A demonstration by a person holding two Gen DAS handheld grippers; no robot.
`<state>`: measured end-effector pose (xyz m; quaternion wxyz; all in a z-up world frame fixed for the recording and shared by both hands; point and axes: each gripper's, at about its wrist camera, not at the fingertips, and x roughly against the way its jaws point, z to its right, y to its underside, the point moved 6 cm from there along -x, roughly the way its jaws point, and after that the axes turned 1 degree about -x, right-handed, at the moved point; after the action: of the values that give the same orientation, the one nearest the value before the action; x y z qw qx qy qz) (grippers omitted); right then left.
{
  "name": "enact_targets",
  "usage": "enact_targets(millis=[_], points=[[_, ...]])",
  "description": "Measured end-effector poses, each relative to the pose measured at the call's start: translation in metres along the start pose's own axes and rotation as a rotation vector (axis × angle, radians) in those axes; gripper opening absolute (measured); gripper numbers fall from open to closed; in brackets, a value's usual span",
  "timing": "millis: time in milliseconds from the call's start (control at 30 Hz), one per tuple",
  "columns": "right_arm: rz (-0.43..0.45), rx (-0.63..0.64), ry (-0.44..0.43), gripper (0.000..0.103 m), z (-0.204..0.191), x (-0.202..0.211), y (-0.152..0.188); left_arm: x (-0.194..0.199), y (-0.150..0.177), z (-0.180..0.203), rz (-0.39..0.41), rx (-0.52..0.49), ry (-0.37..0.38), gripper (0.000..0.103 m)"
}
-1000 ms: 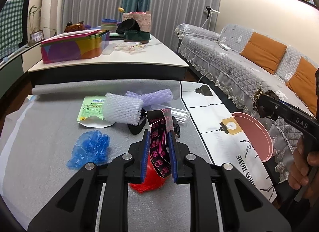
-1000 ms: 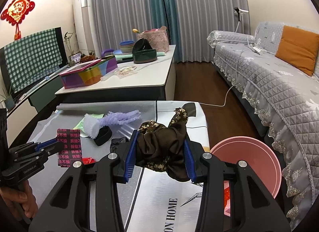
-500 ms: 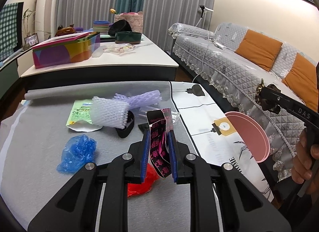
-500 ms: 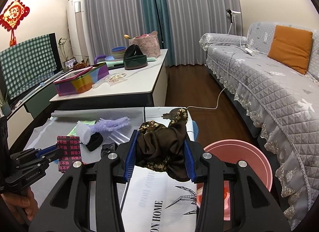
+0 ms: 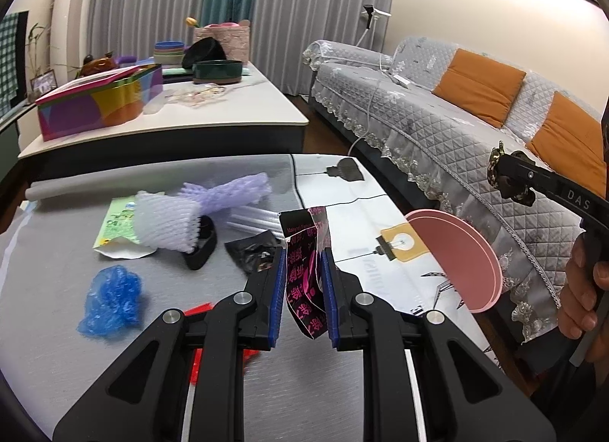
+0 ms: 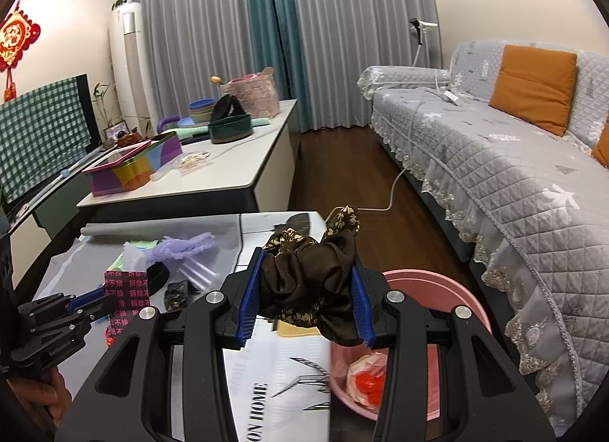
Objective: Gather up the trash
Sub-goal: 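Carry the scrunchie with the right gripper while the left carries the wrapper toward the pink bin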
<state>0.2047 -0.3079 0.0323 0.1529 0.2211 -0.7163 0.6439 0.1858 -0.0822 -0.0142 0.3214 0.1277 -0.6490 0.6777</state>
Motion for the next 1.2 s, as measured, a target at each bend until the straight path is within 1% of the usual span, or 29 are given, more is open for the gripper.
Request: enact_targets(millis=[567,700,833,1067,1200], points=[[0.004,-0.067,0.077,0.042,0.066,0.009,-0.002,-0.020,-0.010,0.054,-0.005,-0.052,0.058,0.018],[0.006,-0.077,0.098,0.042,0.080,0.011,-0.002,-0.023,-0.013,0.068,-0.008,-0.061,0.082,0.018],[0.007,-0.090,0.118,0.042,0.095,0.012,-0.007,-0.028,-0.019,0.089,-0.015,-0.092,0.112,0.018],[0.033,-0.075,0.166,0.042,0.119,0.016,-0.024,-0.042,-0.025,0.119,-0.023,-0.103,0.159,0.018],[0.025,-0.087,0.181,0.042,0.132,0.012,-0.026,-0.053,-0.028,0.133,-0.027,-0.099,0.173,0.018]])
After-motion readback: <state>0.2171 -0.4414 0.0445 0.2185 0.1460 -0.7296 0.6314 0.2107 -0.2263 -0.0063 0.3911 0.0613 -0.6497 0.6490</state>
